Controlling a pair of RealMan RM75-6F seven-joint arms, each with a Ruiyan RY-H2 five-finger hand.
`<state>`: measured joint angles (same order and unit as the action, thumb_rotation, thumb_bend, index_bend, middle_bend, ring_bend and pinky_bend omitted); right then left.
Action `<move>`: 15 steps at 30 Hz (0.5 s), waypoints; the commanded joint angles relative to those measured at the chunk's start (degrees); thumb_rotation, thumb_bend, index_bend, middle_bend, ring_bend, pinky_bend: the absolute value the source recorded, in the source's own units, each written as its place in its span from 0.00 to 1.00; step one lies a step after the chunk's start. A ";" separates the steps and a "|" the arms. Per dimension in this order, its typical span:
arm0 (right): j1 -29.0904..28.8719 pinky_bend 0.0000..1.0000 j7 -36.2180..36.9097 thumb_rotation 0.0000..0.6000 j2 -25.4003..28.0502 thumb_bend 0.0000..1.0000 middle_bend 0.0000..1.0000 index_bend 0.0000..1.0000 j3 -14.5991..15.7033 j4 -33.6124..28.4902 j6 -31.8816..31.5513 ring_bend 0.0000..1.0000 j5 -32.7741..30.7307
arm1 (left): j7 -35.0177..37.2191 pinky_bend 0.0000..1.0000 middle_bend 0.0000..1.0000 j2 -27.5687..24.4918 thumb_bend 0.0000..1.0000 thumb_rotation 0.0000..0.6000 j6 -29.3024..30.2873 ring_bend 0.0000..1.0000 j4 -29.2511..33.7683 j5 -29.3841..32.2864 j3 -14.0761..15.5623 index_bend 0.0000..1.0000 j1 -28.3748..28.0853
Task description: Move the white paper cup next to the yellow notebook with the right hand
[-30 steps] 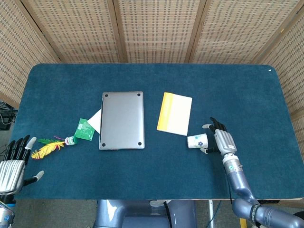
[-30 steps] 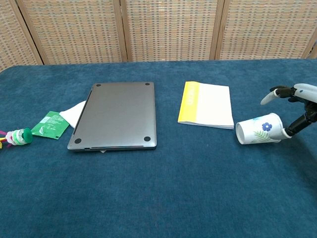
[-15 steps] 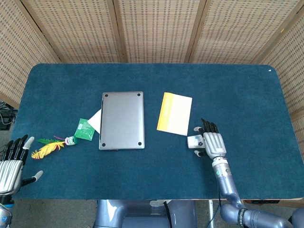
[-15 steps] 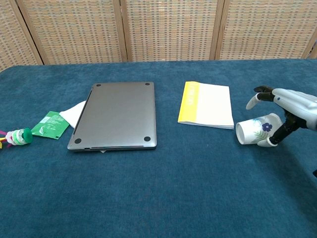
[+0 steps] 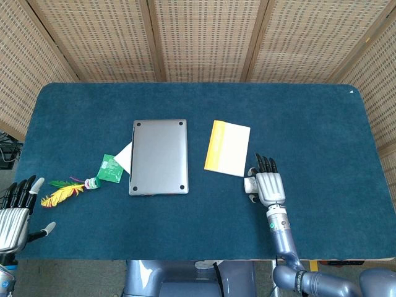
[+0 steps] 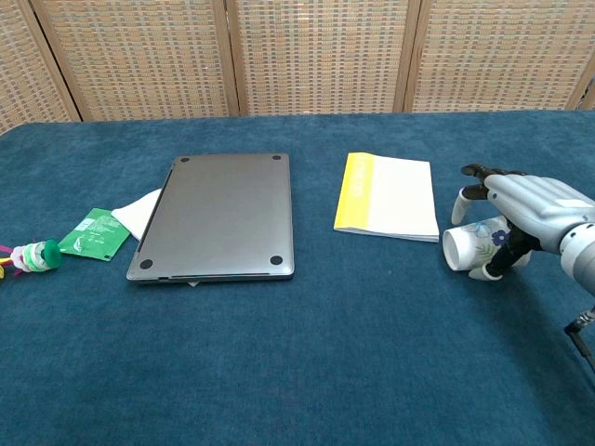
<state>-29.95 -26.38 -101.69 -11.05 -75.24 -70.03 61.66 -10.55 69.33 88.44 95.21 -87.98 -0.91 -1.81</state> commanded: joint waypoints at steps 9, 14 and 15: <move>0.05 0.00 -0.60 1.00 -1.32 0.23 0.00 0.46 -0.20 1.30 -0.76 0.00 1.67 | -0.06 0.00 0.00 0.02 0.15 1.00 0.06 0.00 0.10 -0.29 0.18 0.00 0.04; 0.17 0.00 -0.85 1.00 -1.68 0.23 0.00 0.50 -0.08 1.99 -0.71 0.00 2.16 | -0.04 0.00 0.00 0.05 0.15 1.00 -0.10 0.00 0.03 -0.09 0.11 0.00 -0.03; 0.22 0.00 -0.80 1.00 -1.69 0.23 0.00 0.50 -0.09 2.06 -0.72 0.00 2.26 | -0.05 0.00 0.00 0.05 0.15 1.00 -0.14 0.00 0.02 -0.05 0.10 0.00 -0.04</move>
<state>-29.75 -27.18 -103.36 -11.15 -73.20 -70.75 63.92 -10.60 69.38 88.31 95.23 -88.04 -0.81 -1.85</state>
